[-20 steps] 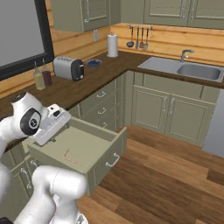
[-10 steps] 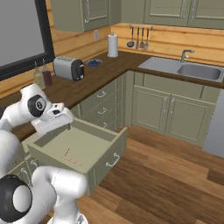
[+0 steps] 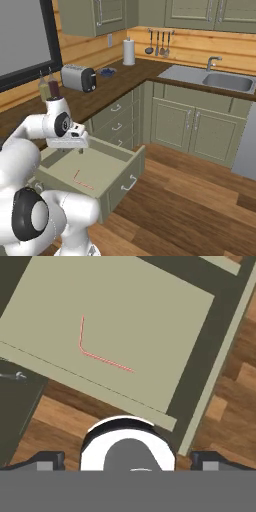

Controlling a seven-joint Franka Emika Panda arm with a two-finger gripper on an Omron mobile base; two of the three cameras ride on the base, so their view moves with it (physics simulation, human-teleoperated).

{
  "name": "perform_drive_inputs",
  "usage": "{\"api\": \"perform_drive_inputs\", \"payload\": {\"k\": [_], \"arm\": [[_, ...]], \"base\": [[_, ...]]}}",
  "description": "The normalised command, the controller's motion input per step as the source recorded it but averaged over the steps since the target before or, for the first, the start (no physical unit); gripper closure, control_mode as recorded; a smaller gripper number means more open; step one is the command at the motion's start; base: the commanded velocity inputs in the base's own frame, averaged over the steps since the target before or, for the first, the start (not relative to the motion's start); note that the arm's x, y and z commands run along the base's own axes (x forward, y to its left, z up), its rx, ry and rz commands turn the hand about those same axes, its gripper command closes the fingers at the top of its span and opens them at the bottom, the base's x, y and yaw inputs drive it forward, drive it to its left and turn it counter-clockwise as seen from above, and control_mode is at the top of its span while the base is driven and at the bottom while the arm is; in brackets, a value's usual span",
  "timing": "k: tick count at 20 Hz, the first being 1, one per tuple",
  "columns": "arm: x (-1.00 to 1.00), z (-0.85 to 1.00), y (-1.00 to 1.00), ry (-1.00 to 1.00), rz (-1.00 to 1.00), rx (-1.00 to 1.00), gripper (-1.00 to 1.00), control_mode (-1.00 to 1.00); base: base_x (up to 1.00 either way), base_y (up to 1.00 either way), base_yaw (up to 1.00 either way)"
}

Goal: Take a straw from the drawer in front and place it inside the glass cup on the dining counter.

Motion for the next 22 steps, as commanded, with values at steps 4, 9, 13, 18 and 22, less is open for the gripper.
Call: {"api": "perform_drive_inputs", "payload": {"k": [4, 9, 13, 18, 22], "arm": [[0.20, -0.55, 0.02, 0.01, 0.00, 0.02, -1.00, -1.00], [0.33, -0.44, 0.11, 0.08, 0.00, 0.00, -1.00, -1.00], [0.35, -0.45, 0.21, 0.02, 0.01, 0.03, -1.00, -1.00], [0.29, -0.48, 0.18, 0.00, 0.03, 0.08, -1.00, -1.00], [0.24, -0.28, 0.12, 0.00, 0.00, 0.10, -1.00, -1.00]], "base": [[0.00, 0.00, 0.00], [0.00, 0.00, 0.00], [0.00, 0.00, 0.00], [0.00, 0.00, 0.00], [0.00, 0.00, 0.00]]}}
